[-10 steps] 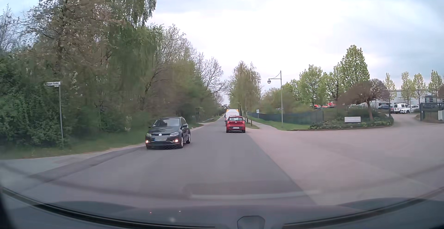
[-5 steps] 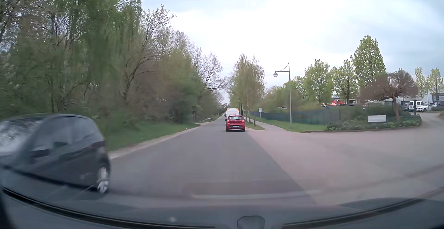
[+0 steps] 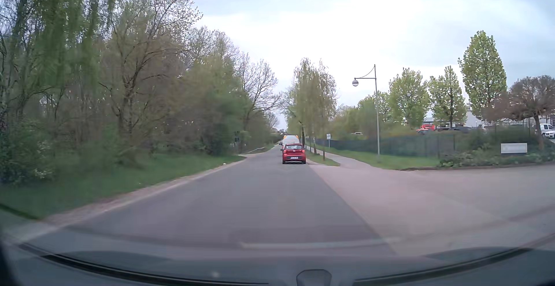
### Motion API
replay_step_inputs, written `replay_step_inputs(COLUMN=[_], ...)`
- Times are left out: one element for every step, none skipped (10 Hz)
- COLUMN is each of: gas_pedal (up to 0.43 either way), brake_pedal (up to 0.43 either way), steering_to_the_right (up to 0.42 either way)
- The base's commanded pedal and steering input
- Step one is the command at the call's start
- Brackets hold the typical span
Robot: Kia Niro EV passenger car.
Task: Follow the waypoints while adhering to traffic rules and regulations
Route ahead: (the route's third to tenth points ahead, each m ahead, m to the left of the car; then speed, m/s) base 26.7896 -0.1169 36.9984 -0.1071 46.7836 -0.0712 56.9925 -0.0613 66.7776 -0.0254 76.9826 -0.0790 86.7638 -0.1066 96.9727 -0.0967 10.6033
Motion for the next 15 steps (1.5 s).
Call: replay_step_inputs(gas_pedal=[0.13,0.13,0.13,0.13,0.13,0.13,0.13,0.13,0.13,0.13,0.13,0.13,0.138,0.138,0.138], brake_pedal=[0.0,0.0,0.0,0.0,0.0,0.0,0.0,0.0,0.0,0.0,0.0,0.0,0.0,0.0,0.0], steering_to_the_right=[0.0,0.0,0.0,0.001,0.001,0.0,0.0,0.0,0.0,-0.001,-0.001,-0.001,-0.001,-0.001,-0.001])
